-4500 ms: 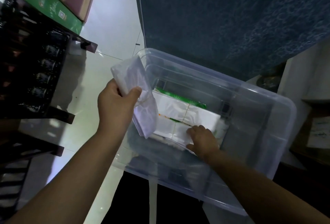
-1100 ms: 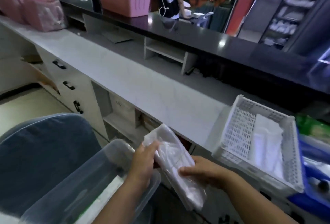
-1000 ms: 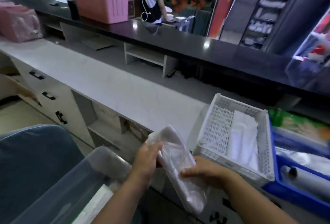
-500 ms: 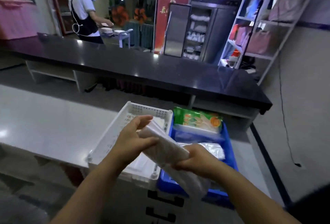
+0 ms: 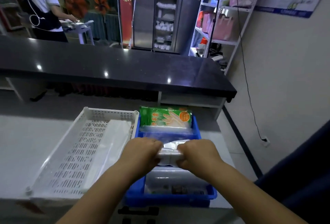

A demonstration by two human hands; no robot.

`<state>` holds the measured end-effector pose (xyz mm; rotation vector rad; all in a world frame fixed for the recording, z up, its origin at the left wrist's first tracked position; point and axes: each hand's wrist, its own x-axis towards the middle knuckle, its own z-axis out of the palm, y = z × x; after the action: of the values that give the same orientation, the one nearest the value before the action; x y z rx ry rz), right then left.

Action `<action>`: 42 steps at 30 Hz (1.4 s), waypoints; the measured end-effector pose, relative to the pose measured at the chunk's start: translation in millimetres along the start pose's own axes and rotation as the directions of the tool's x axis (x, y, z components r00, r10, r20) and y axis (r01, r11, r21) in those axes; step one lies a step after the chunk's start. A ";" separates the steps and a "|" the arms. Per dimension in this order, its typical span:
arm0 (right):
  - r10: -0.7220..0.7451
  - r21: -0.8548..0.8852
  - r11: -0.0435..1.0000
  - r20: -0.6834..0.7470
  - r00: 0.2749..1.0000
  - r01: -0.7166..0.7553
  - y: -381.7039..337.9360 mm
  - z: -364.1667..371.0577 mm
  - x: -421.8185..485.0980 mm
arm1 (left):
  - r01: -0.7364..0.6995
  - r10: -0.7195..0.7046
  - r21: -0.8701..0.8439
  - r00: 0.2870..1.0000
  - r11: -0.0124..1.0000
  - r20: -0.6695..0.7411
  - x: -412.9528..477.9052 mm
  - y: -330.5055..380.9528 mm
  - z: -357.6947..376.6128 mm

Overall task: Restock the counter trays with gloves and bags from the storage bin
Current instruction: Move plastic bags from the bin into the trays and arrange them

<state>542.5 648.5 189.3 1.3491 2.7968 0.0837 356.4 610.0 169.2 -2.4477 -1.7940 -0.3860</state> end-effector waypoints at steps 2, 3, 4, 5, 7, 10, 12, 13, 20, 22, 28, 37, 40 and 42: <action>0.046 0.064 0.997 0.009 0.999 -0.046 8.7 3.4 5.8 | -0.023 0.022 0.028 0.999 0.999 0.024 10.3 -2.9 6.8; 0.064 0.117 0.991 0.014 0.998 -0.065 13.3 5.6 9.5 | -0.057 0.056 0.052 0.998 0.997 0.026 15.5 -5.4 9.9; 0.074 0.165 0.983 0.024 0.997 -0.077 18.1 7.4 14.7 | -0.072 0.071 0.068 0.997 0.995 0.021 20.6 -8.1 12.7; 0.074 0.196 0.977 0.041 0.996 -0.081 22.0 8.8 21.2 | -0.069 0.070 0.080 0.998 0.994 -0.008 25.0 -12.4 14.8; 0.069 0.209 0.974 0.090 0.994 -0.086 26.8 12.2 37.7 | -0.058 0.058 0.024 0.998 0.998 -0.008 34.9 -25.4 24.2; 0.064 0.183 0.978 0.189 0.980 -0.099 28.9 22.3 62.3 | -0.038 0.039 -0.043 0.999 0.998 0.024 47.1 -41.3 36.8; 0.072 0.129 0.986 0.235 0.969 -0.104 29.4 28.7 74.3 | -0.065 0.069 -0.072 0.996 0.995 0.051 54.6 -48.1 41.0; 0.083 0.095 0.990 0.238 0.968 -0.108 31.1 31.8 79.4 | -0.081 0.084 -0.072 0.996 0.994 0.030 58.9 -52.0 44.8; 0.157 -0.030 0.988 0.208 0.965 -0.155 60.0 28.6 99.4 | -0.095 0.098 -0.275 0.995 0.957 -0.002 85.3 -76.5 56.9; 0.213 -0.032 0.977 0.220 0.952 -0.212 75.8 25.4 100.1 | -0.026 0.027 -0.301 1.000 0.953 -0.002 90.5 -86.8 60.8; 0.358 0.078 0.921 0.217 0.908 -0.382 116.8 23.6 93.2 | 0.248 -0.202 -0.406 0.967 0.880 0.152 85.3 -72.4 86.1; 0.347 0.276 0.885 0.149 0.926 -0.376 139.6 23.8 102.2 | 0.313 -0.232 -0.075 0.825 0.947 0.516 102.6 -24.6 131.2; 0.334 0.304 0.882 0.137 0.933 -0.361 147.3 30.5 102.0 | 0.304 -0.249 -0.025 0.822 0.952 0.512 102.3 -20.4 135.4; 0.329 0.316 0.881 0.128 0.936 -0.353 150.7 34.2 102.0 | 0.295 -0.249 -0.008 0.822 0.956 0.512 103.3 -20.3 135.6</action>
<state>598.6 823.1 163.9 1.8674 2.5614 -0.4439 387.1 741.0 62.6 -2.5163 -2.3909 0.2043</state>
